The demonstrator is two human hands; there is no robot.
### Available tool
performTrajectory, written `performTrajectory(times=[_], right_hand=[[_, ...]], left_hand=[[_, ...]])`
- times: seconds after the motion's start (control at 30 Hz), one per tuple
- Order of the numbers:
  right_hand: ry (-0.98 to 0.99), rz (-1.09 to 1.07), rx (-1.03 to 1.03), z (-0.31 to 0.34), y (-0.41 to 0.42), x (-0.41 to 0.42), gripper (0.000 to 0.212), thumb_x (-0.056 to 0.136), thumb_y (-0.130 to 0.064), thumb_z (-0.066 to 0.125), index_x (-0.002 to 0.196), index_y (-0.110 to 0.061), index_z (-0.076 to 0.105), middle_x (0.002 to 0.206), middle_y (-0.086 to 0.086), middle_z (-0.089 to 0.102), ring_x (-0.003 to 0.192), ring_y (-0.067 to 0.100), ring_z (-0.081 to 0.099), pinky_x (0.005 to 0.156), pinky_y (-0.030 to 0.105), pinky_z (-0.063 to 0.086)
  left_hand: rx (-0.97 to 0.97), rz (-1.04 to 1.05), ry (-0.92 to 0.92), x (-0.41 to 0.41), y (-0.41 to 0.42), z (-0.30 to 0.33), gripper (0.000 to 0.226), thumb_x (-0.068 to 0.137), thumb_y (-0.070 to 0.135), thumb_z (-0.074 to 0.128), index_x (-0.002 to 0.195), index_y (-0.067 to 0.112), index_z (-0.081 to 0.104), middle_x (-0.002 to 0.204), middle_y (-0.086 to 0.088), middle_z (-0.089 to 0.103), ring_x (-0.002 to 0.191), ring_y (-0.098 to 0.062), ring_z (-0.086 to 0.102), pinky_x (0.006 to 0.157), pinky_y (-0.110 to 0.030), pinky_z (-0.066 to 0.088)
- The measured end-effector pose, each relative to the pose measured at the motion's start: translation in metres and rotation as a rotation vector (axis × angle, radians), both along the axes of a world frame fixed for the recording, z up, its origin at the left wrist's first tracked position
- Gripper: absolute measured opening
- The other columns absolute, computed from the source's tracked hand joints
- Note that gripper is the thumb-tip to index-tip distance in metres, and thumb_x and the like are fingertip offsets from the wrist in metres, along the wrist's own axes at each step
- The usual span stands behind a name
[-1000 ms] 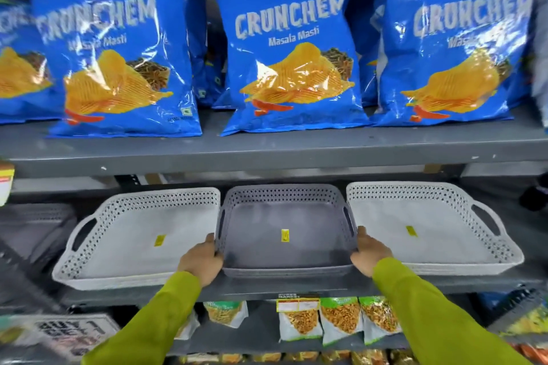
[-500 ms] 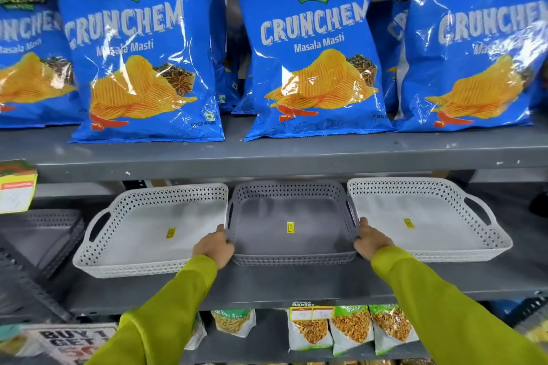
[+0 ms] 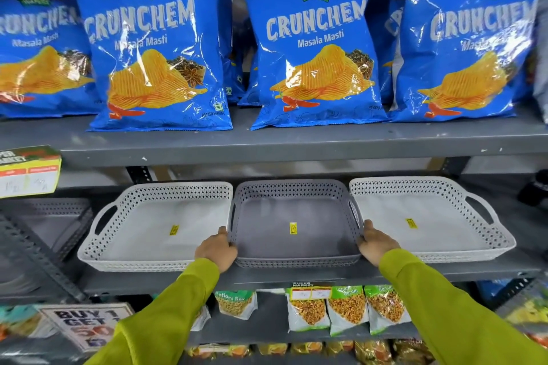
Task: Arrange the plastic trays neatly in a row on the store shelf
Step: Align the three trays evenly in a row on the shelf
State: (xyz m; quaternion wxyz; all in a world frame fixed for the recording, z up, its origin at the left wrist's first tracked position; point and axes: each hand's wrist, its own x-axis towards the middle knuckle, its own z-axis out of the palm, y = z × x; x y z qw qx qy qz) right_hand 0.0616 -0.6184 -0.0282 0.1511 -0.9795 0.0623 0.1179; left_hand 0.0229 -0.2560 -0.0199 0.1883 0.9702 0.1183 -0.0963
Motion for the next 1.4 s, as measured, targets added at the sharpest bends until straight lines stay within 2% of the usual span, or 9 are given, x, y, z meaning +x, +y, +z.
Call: performTrajectory(times=[0.2, 0.5, 0.63, 0.8, 0.97, 1.27, 1.4], right_hand=[[-0.040, -0.028, -0.012, -0.001, 0.001, -0.010, 0.042, 0.096, -0.029, 0.032, 0.131, -0.005, 0.030, 0.119, 0.023, 0.063, 0.108, 0.039, 0.060, 0.084, 0.039, 0.045], [-0.053, -0.018, 0.001, -0.002, -0.001, -0.017, 0.039, 0.095, -0.028, 0.034, 0.126, -0.005, 0.034, 0.117, 0.024, 0.064, 0.105, 0.039, 0.061, 0.083, 0.040, 0.046], [-0.049, -0.012, 0.014, -0.003, -0.002, -0.019, 0.034, 0.094, -0.027, 0.034, 0.121, -0.006, 0.035, 0.113, 0.024, 0.065, 0.102, 0.039, 0.062, 0.079, 0.040, 0.045], [-0.047, -0.003, 0.016, -0.001, -0.002, -0.020, 0.036, 0.095, -0.026, 0.034, 0.124, -0.005, 0.035, 0.114, 0.024, 0.064, 0.102, 0.039, 0.061, 0.075, 0.037, 0.042], [-0.049, 0.004, 0.013, -0.001, -0.004, -0.022, 0.034, 0.095, -0.026, 0.034, 0.121, -0.005, 0.035, 0.112, 0.023, 0.065, 0.100, 0.039, 0.062, 0.075, 0.039, 0.044], [-0.030, -0.001, -0.011, 0.003, -0.003, -0.025, 0.048, 0.095, -0.028, 0.033, 0.136, -0.003, 0.029, 0.120, 0.023, 0.062, 0.107, 0.038, 0.060, 0.086, 0.041, 0.048], [-0.050, -0.006, -0.051, 0.003, -0.004, -0.027, 0.063, 0.095, -0.033, 0.031, 0.150, -0.010, 0.010, 0.122, 0.017, 0.064, 0.105, 0.035, 0.061, 0.085, 0.040, 0.048]], left_hand=[[0.008, 0.031, 0.024, -0.008, -0.009, 0.001, 0.048, 0.093, 0.022, 0.041, 0.137, 0.006, 0.031, 0.125, -0.021, 0.062, 0.114, -0.039, 0.059, 0.091, -0.039, 0.047], [0.020, 0.022, 0.044, -0.015, -0.010, 0.001, 0.056, 0.094, 0.025, 0.039, 0.145, 0.007, 0.024, 0.129, -0.020, 0.061, 0.114, -0.037, 0.059, 0.092, -0.039, 0.047], [0.026, 0.012, 0.030, -0.018, -0.010, 0.002, 0.050, 0.094, 0.025, 0.039, 0.140, 0.007, 0.029, 0.123, -0.020, 0.064, 0.109, -0.037, 0.061, 0.088, -0.039, 0.048], [0.030, 0.008, 0.034, -0.020, -0.010, 0.002, 0.048, 0.094, 0.024, 0.040, 0.138, 0.006, 0.031, 0.122, -0.020, 0.064, 0.109, -0.038, 0.061, 0.087, -0.040, 0.048], [0.045, 0.011, 0.038, -0.021, -0.011, 0.003, 0.047, 0.093, 0.025, 0.040, 0.136, 0.006, 0.032, 0.121, -0.020, 0.064, 0.108, -0.037, 0.061, 0.087, -0.040, 0.048], [0.054, 0.032, 0.027, -0.025, -0.013, 0.002, 0.047, 0.093, 0.028, 0.040, 0.134, 0.006, 0.033, 0.121, -0.018, 0.065, 0.109, -0.036, 0.061, 0.088, -0.040, 0.049], [0.068, 0.028, 0.014, -0.026, -0.012, 0.003, 0.042, 0.095, 0.032, 0.038, 0.129, 0.007, 0.036, 0.118, -0.017, 0.066, 0.107, -0.035, 0.062, 0.087, -0.039, 0.048]])
